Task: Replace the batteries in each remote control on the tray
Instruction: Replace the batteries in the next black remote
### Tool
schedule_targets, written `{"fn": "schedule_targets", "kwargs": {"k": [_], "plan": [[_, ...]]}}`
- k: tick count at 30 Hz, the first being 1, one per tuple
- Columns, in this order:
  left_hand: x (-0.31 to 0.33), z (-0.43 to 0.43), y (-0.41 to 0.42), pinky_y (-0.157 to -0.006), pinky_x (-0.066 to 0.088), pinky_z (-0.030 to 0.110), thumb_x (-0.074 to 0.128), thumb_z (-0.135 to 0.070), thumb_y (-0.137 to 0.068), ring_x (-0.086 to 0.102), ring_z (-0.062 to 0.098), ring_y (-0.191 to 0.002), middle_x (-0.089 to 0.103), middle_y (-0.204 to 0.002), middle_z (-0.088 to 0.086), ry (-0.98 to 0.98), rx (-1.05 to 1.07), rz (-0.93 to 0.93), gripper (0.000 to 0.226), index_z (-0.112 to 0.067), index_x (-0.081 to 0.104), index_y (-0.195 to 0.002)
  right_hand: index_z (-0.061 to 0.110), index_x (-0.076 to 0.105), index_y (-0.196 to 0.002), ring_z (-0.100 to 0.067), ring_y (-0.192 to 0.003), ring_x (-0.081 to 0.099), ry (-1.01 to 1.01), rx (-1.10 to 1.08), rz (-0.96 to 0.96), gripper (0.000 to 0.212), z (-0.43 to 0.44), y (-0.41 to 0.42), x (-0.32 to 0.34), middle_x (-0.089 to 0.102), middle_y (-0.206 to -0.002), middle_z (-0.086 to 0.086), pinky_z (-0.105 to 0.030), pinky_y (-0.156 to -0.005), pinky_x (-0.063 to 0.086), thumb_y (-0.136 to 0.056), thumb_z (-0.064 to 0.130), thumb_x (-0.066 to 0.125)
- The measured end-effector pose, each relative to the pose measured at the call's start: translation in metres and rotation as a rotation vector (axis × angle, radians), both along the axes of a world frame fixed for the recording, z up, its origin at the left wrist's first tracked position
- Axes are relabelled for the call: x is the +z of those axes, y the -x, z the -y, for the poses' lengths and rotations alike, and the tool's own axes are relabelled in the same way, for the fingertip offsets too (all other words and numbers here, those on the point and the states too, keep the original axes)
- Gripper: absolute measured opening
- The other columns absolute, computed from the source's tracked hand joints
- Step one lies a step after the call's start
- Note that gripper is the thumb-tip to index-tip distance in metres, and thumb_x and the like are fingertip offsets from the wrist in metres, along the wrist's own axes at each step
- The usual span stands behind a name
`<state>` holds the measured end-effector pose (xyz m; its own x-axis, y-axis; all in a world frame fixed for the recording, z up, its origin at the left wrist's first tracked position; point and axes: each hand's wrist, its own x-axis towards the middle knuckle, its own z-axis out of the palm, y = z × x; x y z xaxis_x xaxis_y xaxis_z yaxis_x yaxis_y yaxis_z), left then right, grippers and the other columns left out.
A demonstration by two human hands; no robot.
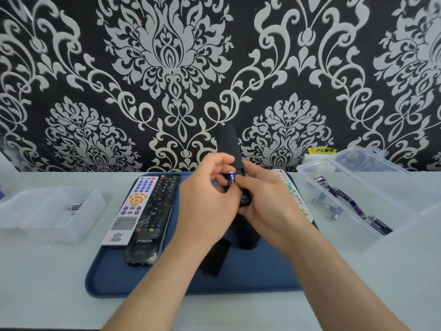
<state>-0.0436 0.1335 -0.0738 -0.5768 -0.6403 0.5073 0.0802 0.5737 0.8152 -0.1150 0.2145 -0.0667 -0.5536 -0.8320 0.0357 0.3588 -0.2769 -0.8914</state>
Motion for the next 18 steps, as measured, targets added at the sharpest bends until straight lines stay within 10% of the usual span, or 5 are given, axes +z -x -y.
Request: {"fn": "schedule_targets", "kwargs": {"k": [7,10,15,18], "plan": [[0.008,0.029,-0.005,-0.083,0.056,0.026,0.056,0.002,-0.090,0.068,0.015,-0.080,0.070,-0.077,0.003,-0.955,-0.194,-0.298,0.017,-0.006,0.068,-0.098,0.014,0.069,-0.113,-0.011,-0.071,0.068,-0.349,-0.378,-0.545,0.027,-0.006,0.015,0.001,0.069,-0.091,-0.004,-0.025,-0.073,0.059,-0.093,0.000,0.060],[0.010,0.040,-0.010,-0.074,0.057,0.025,0.043,0.006,-0.096,0.066,0.017,-0.074,0.061,-0.075,0.006,-0.925,-0.242,-0.274,0.029,-0.006,0.069,-0.101,0.021,0.071,-0.100,-0.007,-0.076,0.066,-0.354,-0.544,-0.649,0.024,-0.011,0.022,0.003,0.072,-0.088,0.002,-0.020,-0.075,0.053,-0.080,0.008,0.077],[0.009,0.031,-0.009,-0.045,0.015,0.021,0.033,0.005,-0.091,0.024,0.009,-0.044,0.041,-0.059,0.001,-0.649,-0.249,0.050,0.038,-0.006,0.070,-0.095,0.008,0.066,-0.086,-0.019,-0.076,0.070,-0.061,-0.436,-0.068,0.008,-0.007,0.013,0.002,0.068,-0.070,-0.003,-0.031,-0.068,0.057,-0.090,0.015,0.070],[0.005,0.021,-0.005,-0.046,0.025,0.023,0.050,-0.026,-0.093,0.031,0.008,-0.041,0.038,-0.051,-0.007,-0.402,-0.185,0.277,0.019,-0.025,0.063,-0.079,0.012,0.058,-0.092,-0.024,-0.076,0.074,-0.069,-0.402,-0.041,0.014,-0.003,0.008,0.001,0.069,-0.070,-0.003,-0.033,-0.067,0.059,-0.099,0.024,0.058]]}}
